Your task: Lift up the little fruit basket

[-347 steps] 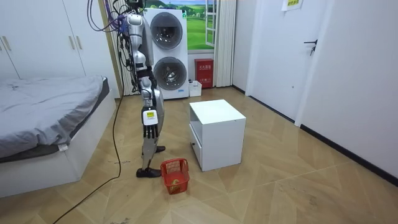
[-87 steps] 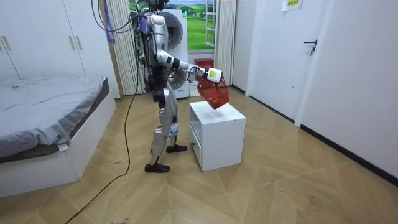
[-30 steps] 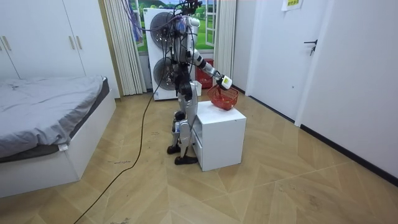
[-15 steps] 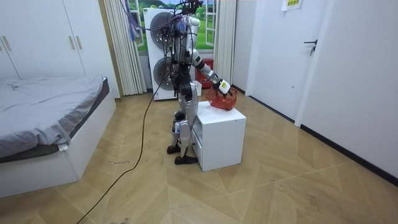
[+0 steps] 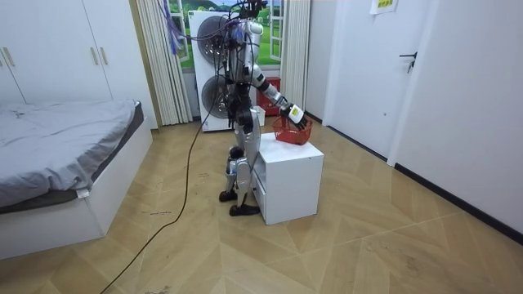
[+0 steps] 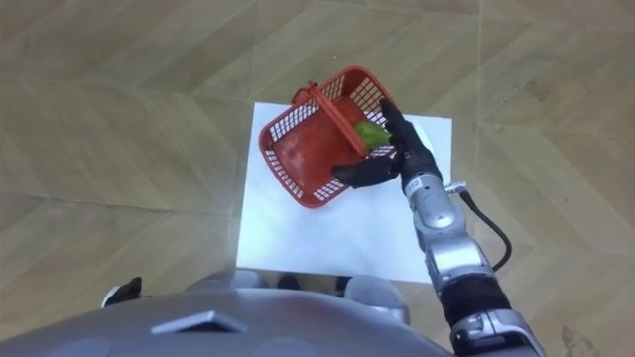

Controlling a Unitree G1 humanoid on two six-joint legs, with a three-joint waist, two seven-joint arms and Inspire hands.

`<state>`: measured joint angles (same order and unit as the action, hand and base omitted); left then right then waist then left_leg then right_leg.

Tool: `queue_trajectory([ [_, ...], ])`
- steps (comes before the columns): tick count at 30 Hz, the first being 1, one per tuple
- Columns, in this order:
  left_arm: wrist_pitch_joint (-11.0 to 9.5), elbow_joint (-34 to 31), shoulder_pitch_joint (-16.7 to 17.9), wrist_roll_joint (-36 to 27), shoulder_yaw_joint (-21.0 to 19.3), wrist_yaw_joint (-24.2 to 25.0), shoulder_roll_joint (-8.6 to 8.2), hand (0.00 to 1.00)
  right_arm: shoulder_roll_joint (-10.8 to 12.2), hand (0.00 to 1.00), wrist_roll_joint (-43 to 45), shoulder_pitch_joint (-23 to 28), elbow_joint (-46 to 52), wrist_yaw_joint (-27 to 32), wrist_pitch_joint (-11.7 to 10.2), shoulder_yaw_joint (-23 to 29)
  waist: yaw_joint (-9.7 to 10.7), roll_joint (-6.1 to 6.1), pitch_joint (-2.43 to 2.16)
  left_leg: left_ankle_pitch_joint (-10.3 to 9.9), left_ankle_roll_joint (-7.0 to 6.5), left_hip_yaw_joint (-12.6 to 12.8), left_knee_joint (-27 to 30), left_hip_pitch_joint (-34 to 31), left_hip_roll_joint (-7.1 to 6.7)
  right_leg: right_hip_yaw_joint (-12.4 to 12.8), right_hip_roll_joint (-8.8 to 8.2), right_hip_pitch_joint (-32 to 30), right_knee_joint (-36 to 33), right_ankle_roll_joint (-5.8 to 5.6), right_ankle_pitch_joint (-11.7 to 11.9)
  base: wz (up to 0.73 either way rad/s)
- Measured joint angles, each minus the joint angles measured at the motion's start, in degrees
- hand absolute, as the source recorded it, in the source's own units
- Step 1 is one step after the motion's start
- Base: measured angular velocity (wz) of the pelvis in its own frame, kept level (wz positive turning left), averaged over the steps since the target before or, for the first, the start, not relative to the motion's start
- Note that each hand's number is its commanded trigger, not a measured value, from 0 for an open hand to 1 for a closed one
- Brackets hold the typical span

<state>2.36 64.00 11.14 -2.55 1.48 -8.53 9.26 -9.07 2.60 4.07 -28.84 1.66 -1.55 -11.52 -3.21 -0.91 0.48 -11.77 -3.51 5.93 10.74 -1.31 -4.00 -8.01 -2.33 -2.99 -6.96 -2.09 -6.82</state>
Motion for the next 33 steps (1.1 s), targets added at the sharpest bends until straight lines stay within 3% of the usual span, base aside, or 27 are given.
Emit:
queue_trajectory([
  [11, -0.74, -3.49, 1.13, -0.02, -1.26, 0.29, 0.02, 0.0, -0.17, 0.0, 0.33, 1.62, 9.78, -0.27, -0.21, 2.19, 0.11, -0.66, 0.11, 0.0, 0.0, 0.02, -0.78, 2.21, 0.97, 0.18, 0.77, 1.3, 0.07, 0.68, 0.26, -0.06],
  [25, -1.04, -3.36, 1.11, -0.23, -1.28, 1.37, -0.7, 0.0, -0.42, 0.0, 0.12, 1.64, 13.02, 0.09, -0.18, 2.22, 0.04, -0.62, 0.03, 0.0, 0.0, 0.25, -1.23, 3.18, 1.51, 0.18, 1.37, 1.84, 0.05, 1.52, 0.47, -0.01],
  [33, -1.03, -3.36, 1.18, -0.24, -2.54, 1.94, -0.88, 0.0, -0.32, 0.0, 0.18, 2.96, 14.73, 0.93, -0.14, 4.13, 0.42, -0.77, -0.72, 0.0, 0.0, 0.26, -1.24, 3.94, 1.52, 0.8, 1.43, 2.42, -0.14, 1.64, 0.55, 0.0],
])
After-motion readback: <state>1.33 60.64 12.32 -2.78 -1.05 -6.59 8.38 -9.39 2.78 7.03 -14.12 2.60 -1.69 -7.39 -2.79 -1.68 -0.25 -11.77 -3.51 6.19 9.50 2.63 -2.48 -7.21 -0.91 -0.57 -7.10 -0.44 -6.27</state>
